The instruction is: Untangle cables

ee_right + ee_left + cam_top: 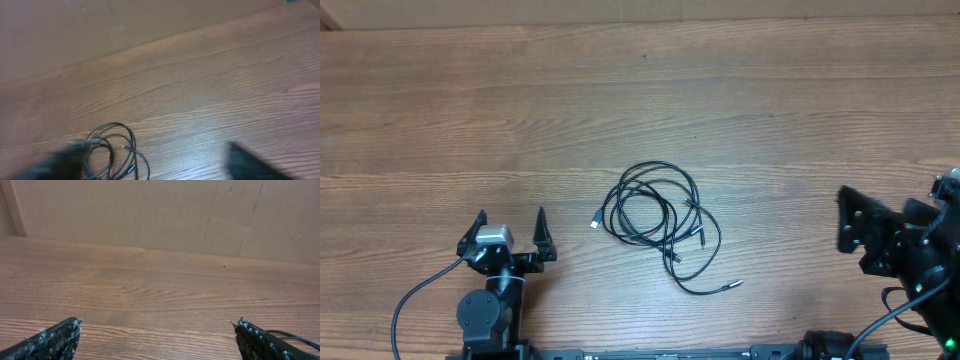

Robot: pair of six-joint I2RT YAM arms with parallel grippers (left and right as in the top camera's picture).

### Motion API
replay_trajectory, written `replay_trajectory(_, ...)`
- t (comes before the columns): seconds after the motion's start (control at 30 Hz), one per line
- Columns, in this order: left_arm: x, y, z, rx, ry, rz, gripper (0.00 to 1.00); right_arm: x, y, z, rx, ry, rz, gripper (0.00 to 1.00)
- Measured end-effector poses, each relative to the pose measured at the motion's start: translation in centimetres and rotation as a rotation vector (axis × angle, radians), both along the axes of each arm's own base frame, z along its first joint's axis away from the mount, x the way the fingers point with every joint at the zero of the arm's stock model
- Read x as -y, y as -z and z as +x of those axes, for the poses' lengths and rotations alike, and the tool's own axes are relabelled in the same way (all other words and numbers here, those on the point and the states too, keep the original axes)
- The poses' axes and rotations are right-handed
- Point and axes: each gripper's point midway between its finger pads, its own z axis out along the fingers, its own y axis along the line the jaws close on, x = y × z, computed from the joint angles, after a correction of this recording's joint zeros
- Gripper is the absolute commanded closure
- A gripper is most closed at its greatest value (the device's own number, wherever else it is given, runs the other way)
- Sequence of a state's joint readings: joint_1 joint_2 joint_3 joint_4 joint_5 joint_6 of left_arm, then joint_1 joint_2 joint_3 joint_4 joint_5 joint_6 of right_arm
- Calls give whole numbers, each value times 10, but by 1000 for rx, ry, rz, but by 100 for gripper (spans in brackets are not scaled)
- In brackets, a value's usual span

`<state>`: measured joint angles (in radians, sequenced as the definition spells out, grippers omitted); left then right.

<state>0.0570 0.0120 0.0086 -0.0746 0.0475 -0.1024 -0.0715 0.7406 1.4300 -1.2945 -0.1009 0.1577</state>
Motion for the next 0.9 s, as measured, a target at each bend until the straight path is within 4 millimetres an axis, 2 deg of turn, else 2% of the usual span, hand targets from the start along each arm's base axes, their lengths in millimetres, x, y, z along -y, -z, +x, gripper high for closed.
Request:
replay_trajectory(0.1, -1, 0, 0, 0, -5, 0, 0, 0, 0, 0, 0, 0, -1, 0)
replay_trajectory(0.13, -1, 0, 0, 1, -8, 1, 1, 0, 0, 0, 0, -1, 0, 11)
replay_trajectory(0.17, -1, 0, 0, 2, -8, 1, 0, 0, 0, 0, 0, -1, 0, 62)
replay_trajectory(0.2, -1, -1, 0, 3, -8, 1, 0, 0, 0, 0, 0, 0, 0, 76)
replay_trajectory(0.23, -1, -2, 0, 6, -7, 1, 0, 0, 0, 0, 1, -3, -5, 83)
replay_trajectory(0.27, -1, -2, 0, 9, -3, 1, 0, 0, 0, 0, 0, -1, 0, 53)
replay_trajectory(0.3, 1, -3, 0, 11, 4, 0, 0, 0, 0, 0, 0, 0, -1, 11)
replay_trajectory(0.33, 2, -3, 0, 11, 12, 0, 0, 0, 0, 0, 0, 2, 4, 0)
replay_trajectory(0.5, 6, -13, -5, -12, 32, -2, 0, 0, 0, 0, 0, 0, 0, 0)
replay_trajectory(0.53, 6, -21, -8, -18, 31, 1, 0, 0, 0, 0, 0, 0, -1, 7)
replay_trajectory(0.57, 5, -28, -10, -14, 29, 5, 0, 0, 0, 0, 0, 0, 0, 49)
replay_trajectory(0.6, 5, -39, -15, -17, 25, 14, 1, 0, 0, 0, 0, -1, -1, 73)
replay_trajectory(0.63, 4, -48, -18, -10, 19, 23, 0, 0, 0, 0, 0, -1, -1, 80)
replay_trajectory(0.67, 2, -55, -23, -17, 8, 31, 0, 0, 0, 0, 0, -1, -1, 79)
replay_trajectory(0.7, 0, -66, -28, -9, -3, 39, 0, 0, 0, 0, 0, 0, -1, 67)
replay_trajectory(0.73, -2, -74, -34, -14, -21, 47, 0, 0, 0, 0, 1, 1, 2, 2)
replay_trajectory(0.9, -12, -129, -64, 48, -86, 62, 1, 0, 0, 0, 0, 1, 2, 0)
